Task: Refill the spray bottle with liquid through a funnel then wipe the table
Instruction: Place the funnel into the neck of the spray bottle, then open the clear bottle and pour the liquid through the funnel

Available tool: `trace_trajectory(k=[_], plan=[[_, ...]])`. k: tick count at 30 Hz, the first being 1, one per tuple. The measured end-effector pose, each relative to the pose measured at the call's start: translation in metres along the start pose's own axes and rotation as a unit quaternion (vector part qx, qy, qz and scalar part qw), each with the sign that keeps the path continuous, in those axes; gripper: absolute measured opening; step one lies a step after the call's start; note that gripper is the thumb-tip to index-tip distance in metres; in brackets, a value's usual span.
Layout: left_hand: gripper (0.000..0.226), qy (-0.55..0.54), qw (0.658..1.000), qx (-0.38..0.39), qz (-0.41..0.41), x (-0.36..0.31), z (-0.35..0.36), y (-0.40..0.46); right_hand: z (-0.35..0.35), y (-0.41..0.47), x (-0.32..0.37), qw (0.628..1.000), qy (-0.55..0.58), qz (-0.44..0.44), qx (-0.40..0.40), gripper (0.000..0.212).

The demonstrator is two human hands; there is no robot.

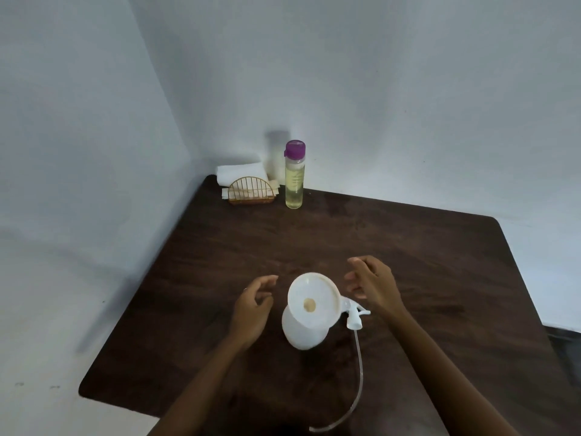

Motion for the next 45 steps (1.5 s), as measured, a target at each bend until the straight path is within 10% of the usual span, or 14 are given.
trace_trajectory(k=[10,21,31,45], plan=[[0.044,0.017,0.998,0.049,-0.038,-0.024,-0.024,0.117,0.004,0.121,0.034,0.991,-0.122,-0.015,0.047,0.019],[0.098,0.011,0.998,0.054,-0.016,-0.065,-0.033,0.267,0.044,0.253,0.093,0.984,-0.150,-0.027,0.089,0.079],[0.050,0.043,0.999,0.022,0.011,-0.076,-0.028,0.302,0.062,0.273,0.115,0.982,-0.165,-0.096,0.001,0.058],[0.051,0.172,0.984,0.004,0.051,-0.121,-0.020,0.190,0.039,0.171,0.139,0.972,-0.180,-0.146,0.037,0.053]])
Point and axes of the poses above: each hand's wrist, its own y-axis towards the middle knuckle, its own z-axis out of the palm, x = y × z, the point moved 8 cm from there along y, towards the middle knuckle, and after that the axes turned 15 degrees about x, right-handed, at the moved point
